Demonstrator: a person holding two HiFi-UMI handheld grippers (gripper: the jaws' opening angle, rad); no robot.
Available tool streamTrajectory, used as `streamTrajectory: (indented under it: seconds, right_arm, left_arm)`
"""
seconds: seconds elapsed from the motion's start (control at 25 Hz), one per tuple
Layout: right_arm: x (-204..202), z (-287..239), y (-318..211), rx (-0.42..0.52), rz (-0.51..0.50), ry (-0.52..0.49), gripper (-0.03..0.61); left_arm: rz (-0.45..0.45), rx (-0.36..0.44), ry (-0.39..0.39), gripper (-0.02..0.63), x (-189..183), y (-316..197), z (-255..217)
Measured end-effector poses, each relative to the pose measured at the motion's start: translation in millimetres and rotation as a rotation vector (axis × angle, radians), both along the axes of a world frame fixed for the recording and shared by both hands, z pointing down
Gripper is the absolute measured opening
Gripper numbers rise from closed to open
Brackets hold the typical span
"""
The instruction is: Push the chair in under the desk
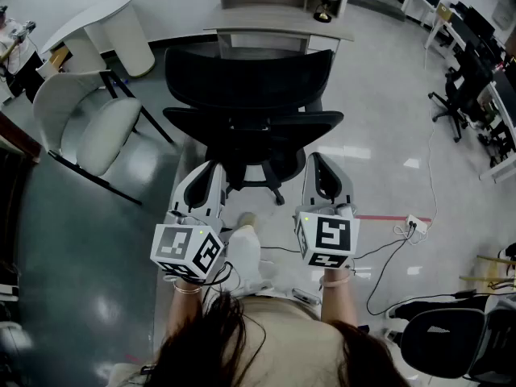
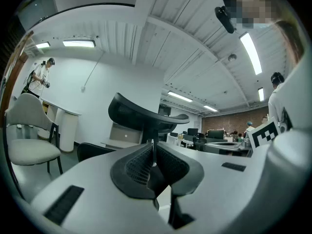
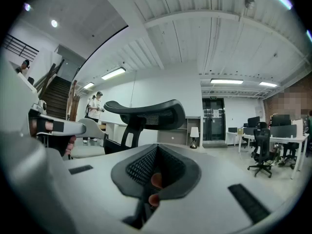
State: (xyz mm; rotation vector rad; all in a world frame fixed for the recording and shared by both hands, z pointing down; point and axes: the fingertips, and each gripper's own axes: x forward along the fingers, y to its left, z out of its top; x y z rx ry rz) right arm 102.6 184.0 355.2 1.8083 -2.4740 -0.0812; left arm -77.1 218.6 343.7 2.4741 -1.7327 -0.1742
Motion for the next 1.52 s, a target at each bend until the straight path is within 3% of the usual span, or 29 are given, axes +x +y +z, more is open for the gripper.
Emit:
streamTrajectory:
  seconds: [0.36, 0.6, 0.76, 1.0, 1.28, 1.52]
  right_arm:
    - [-1, -2, -10, 0.012, -0.013, 0.025, 0.02]
    - [-5, 6, -21, 0.015, -0.043, 0.097, 0.021]
    - [-9, 11, -32, 0.001, -0.061, 0.145, 0.023]
    - [-16, 19, -52, -0.018, -0.105, 0.232, 0.029]
    - [-27, 33, -77, -0.048, -0.137, 0.318, 0.098]
    - [-29, 41, -93, -0.063, -0.14, 0.411, 0.138]
  left_arm:
    - [0.012, -0.002, -0.047, 0.012, 1, -14, -1]
    - [-0.01, -0.009, -0.079, 0.019, -8, -28, 5]
    - [-0.01, -0.039, -0.1, 0.057, -13, -40, 12]
    - [-0.005, -0.069, -0.195, 0.101, -17, -60, 25]
    - [-0.02, -0.096, -0.216, 0.117, -32, -86, 35]
    - [-0.017, -0.106, -0.306, 0.141, -41, -105, 39]
